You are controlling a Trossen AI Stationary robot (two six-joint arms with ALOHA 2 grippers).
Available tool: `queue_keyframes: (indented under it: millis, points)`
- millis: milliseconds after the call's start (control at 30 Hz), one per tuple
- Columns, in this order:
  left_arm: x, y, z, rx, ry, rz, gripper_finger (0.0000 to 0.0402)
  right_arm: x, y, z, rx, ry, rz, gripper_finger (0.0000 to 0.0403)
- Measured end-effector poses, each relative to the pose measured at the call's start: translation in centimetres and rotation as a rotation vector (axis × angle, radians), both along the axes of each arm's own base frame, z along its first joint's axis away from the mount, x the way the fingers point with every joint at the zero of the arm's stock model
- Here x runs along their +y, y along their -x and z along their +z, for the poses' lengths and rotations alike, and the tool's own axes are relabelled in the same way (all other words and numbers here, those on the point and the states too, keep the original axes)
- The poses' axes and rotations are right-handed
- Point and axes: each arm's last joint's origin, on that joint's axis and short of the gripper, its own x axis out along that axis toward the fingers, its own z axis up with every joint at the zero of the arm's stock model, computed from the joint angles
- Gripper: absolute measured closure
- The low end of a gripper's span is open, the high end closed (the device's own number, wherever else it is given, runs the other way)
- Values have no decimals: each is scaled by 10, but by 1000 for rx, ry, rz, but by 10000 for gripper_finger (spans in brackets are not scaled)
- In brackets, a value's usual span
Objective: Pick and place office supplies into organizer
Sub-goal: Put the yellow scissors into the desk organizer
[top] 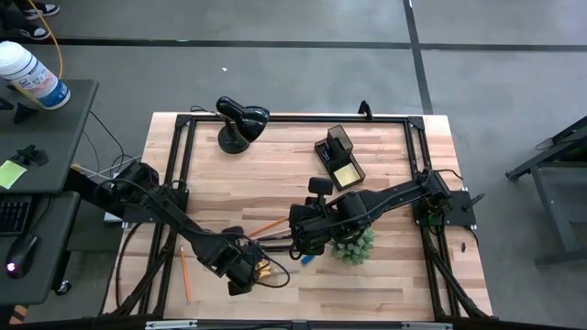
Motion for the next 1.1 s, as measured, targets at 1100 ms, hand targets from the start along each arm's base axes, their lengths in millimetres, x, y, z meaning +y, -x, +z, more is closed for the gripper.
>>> queue_keyframes:
  millis: [1100]
  points:
    - [-3,-21,-64,171,13,-86,314,2,-3,1,-39,-17,-4,320]
